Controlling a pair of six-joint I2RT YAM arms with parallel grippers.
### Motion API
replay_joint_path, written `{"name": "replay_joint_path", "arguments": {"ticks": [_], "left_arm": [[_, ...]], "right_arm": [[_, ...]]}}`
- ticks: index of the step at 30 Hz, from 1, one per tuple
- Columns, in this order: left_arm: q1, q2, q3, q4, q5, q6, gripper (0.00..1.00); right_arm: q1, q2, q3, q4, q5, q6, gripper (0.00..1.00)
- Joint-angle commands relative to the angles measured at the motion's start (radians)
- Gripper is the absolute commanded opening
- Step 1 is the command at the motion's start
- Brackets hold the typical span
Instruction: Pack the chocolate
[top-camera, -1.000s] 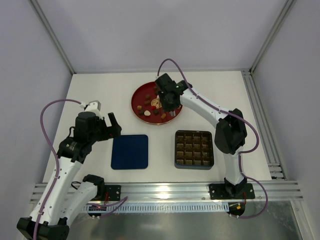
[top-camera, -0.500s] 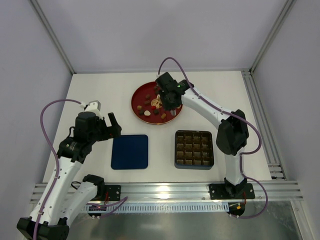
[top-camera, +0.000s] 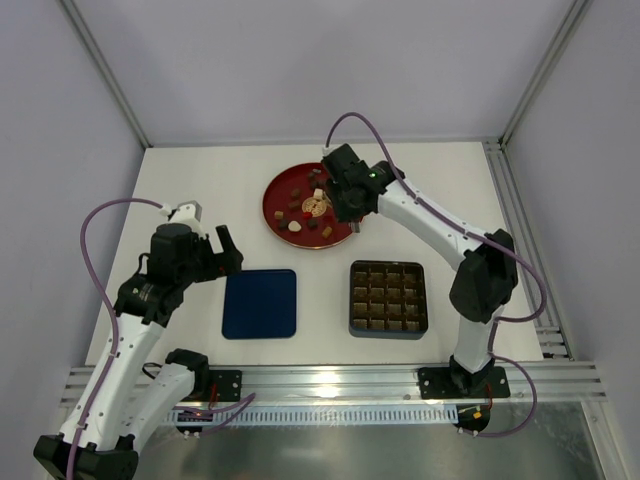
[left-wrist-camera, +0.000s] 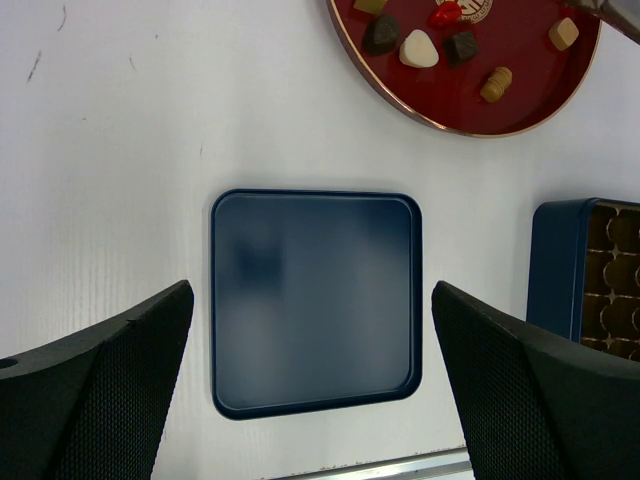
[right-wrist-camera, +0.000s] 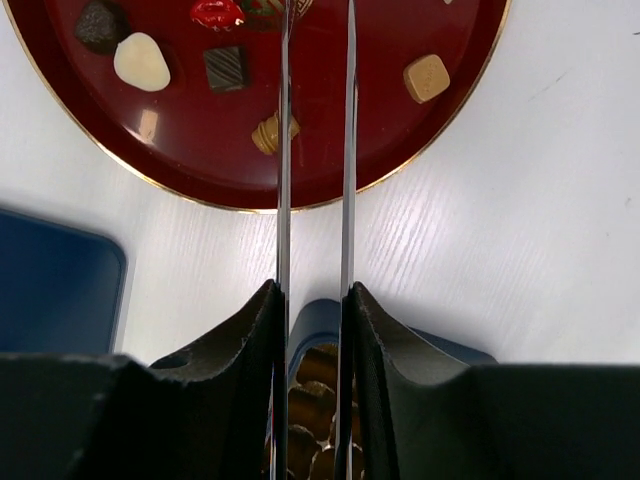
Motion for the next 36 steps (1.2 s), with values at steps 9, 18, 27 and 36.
{"name": "replay_joint_path", "arguments": {"ticks": [9,18,27,36], "left_arm": [[-0.003,-0.012,0.0,0.027,-0.005,0.014,1.0],[-0.003,-0.007,0.0,0.028,-0.005,0.014,1.0],[-0.004,-0.004,0.0,0.025,-0.005,0.016,1.0],[-0.003,-0.004,0.0,0.025,-0.005,0.012,1.0]], "right_arm": [[-0.001,-0.345,-0.218,-0.002,-0.017,0.048,0.35],[0.026,-0.593,-0.419,-0.04,-0.046,0.103,0.35],[0.097,-0.748,-0.542,-0.115,-0.026,0.19,0.35],[0.177,-0.842,-0.629,-0.152,0.0,0.273,0.35]]}}
